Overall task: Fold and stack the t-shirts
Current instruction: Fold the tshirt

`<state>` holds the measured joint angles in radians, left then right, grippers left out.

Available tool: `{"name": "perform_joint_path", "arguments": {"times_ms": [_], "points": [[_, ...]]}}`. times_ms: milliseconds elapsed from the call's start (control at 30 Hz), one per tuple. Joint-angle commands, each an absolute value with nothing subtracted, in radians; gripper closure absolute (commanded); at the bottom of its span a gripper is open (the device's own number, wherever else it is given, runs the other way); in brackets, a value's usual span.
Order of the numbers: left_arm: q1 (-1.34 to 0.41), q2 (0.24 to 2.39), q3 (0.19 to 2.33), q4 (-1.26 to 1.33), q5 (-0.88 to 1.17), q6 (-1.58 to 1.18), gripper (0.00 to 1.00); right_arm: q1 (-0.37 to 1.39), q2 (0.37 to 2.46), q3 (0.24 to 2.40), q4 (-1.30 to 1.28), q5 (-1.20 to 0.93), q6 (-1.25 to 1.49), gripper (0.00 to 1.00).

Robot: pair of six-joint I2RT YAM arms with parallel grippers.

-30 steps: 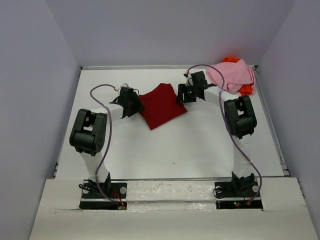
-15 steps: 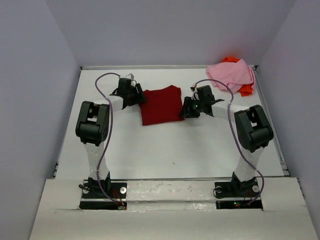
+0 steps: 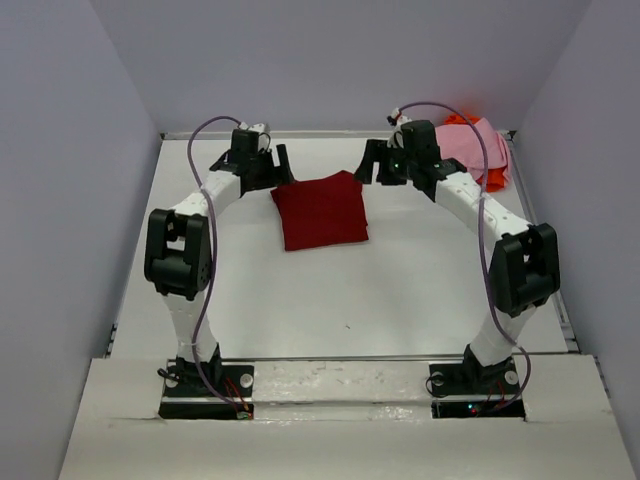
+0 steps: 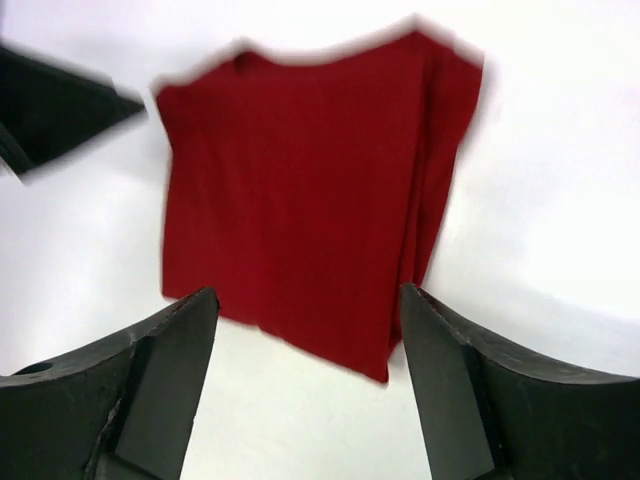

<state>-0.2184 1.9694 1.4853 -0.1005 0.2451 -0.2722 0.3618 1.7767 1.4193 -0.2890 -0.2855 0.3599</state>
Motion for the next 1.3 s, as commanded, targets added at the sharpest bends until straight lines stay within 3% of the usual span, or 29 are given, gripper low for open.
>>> {"name": "perform_joint_path", "arguments": {"times_ms": [0, 167, 333, 667, 933, 967, 1267], "points": [[-0.210, 1.769, 1.450, -0.265, 0.087, -0.330, 0.04, 0.365, 1.793, 1.628, -0.389, -0.183, 0.218, 0.20], [-0.221, 1.585, 1.147, -0.111, 0.037, -0.527, 0.05, 0.365, 1.945, 1.691, -0.419, -0.192, 0.227, 0.20], [-0.227, 1.600, 1.042, 0.055, 0.103, -0.545, 0.10, 0.365, 1.990, 1.599, -0.384, -0.236, 0.270, 0.22], [-0.229, 1.753, 1.083, 0.161, 0.167, -0.515, 0.13, 0.365, 2.002, 1.470, -0.304, -0.273, 0.324, 0.30], [-0.229, 1.905, 1.198, 0.193, 0.224, -0.460, 0.17, 0.365, 1.938, 1.284, -0.169, -0.325, 0.432, 0.52], [-0.227, 1.926, 1.210, 0.192, 0.230, -0.448, 0.17, 0.365, 1.924, 1.266, -0.147, -0.325, 0.452, 0.60], [-0.227, 2.020, 1.333, 0.163, 0.255, -0.426, 0.17, 0.374, 1.873, 1.175, -0.103, -0.325, 0.485, 0.63]]}}
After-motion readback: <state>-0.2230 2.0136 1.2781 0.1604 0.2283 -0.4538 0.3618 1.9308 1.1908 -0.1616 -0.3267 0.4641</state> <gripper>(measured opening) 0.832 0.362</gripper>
